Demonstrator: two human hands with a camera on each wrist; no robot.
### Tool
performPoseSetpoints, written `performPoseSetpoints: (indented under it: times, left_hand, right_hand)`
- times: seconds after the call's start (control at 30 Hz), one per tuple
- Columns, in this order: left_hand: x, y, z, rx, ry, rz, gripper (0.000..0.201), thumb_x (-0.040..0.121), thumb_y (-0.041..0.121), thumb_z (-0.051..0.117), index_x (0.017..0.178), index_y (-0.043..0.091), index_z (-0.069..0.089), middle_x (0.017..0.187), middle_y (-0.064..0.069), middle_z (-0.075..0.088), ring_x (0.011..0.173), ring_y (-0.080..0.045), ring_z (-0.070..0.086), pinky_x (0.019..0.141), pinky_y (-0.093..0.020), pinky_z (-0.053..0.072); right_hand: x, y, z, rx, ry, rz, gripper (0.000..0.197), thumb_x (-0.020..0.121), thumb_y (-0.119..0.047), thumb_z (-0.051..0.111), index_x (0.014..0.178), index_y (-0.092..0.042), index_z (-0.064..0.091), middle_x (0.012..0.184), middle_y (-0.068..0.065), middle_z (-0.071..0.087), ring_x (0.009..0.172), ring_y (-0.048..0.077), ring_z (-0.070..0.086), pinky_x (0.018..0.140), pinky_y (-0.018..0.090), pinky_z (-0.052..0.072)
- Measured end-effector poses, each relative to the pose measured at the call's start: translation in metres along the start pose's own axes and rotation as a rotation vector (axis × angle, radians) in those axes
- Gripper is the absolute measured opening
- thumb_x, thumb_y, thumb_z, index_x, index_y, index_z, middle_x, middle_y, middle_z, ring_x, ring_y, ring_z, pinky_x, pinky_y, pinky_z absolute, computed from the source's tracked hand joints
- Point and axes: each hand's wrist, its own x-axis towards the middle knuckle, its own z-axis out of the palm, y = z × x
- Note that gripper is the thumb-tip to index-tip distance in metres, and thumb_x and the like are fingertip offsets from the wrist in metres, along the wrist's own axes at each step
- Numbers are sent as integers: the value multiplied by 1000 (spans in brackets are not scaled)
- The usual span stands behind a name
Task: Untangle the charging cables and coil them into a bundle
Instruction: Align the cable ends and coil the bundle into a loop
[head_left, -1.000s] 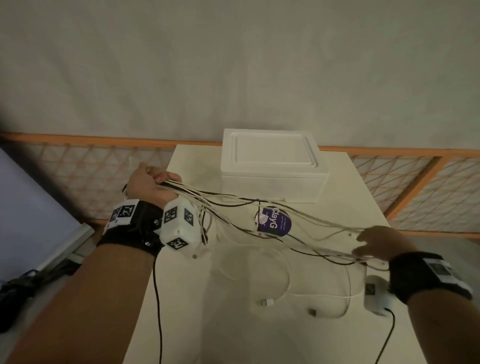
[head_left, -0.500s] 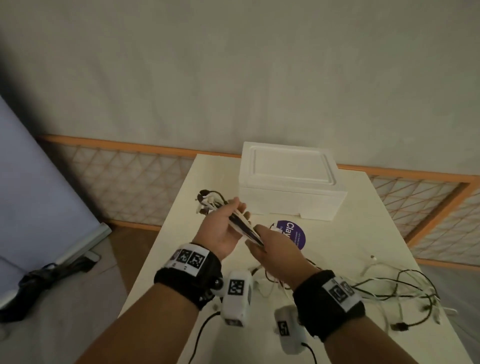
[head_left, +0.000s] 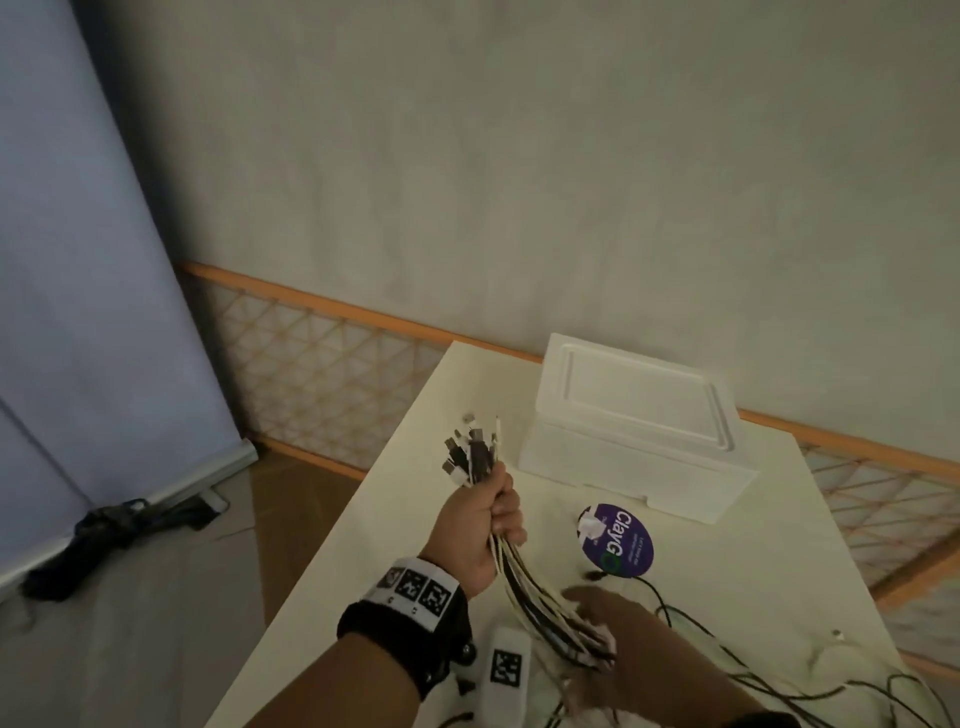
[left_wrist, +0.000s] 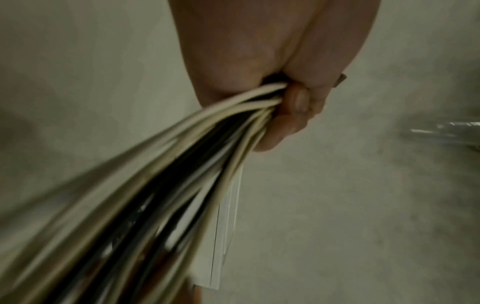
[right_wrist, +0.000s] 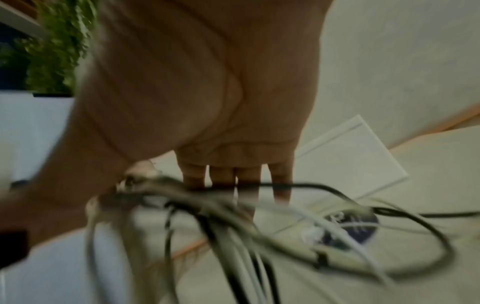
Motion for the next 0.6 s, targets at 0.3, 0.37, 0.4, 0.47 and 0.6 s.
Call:
performPoseSetpoints:
  times: [0.3,0.37,0.4,0.47,0.6]
  left_hand:
    - [-33,-5,24,683,-236,-40,31,92,12,60,61,11,58,51,-6,52,46,-21,49,57,-31,50]
    - [-36,-2,26,692,-203,-39,22,89,6,62,67,8,57,53,-7,53,49,-22,49,51,-28,46]
    - [-36,1,25,670,-180,-36,19,88,5,62,70,7,57,54,-8,54,49,-22,50,51,-28,46]
    - [-37,9,22,580,-148,-29,11,89,4,62,78,3,59,59,-12,58,51,-23,55,58,-33,51]
    - [-34,17,14,517,-93,25,19,91,0,53,74,-2,62,59,-14,60,53,-25,58,66,-39,51]
  right_hand:
    - [54,-90,-67,532,477,-206,66,81,-78,32,131,-38,50,130,-16,55,117,3,54,97,22,41]
    - [60,-107,-73,497,381,-212,56,89,-66,31,119,-31,63,121,-16,62,107,1,60,84,12,41]
    - [64,-113,-74,458,369,-215,52,91,-60,32,111,-28,68,113,-15,66,99,-1,63,78,9,41]
    - [73,-122,-71,400,374,-223,45,94,-53,40,99,-23,74,97,-11,72,88,0,66,77,11,44]
    - [82,-129,-56,311,318,-277,39,94,-47,47,97,-20,74,93,-4,73,89,8,66,88,28,50]
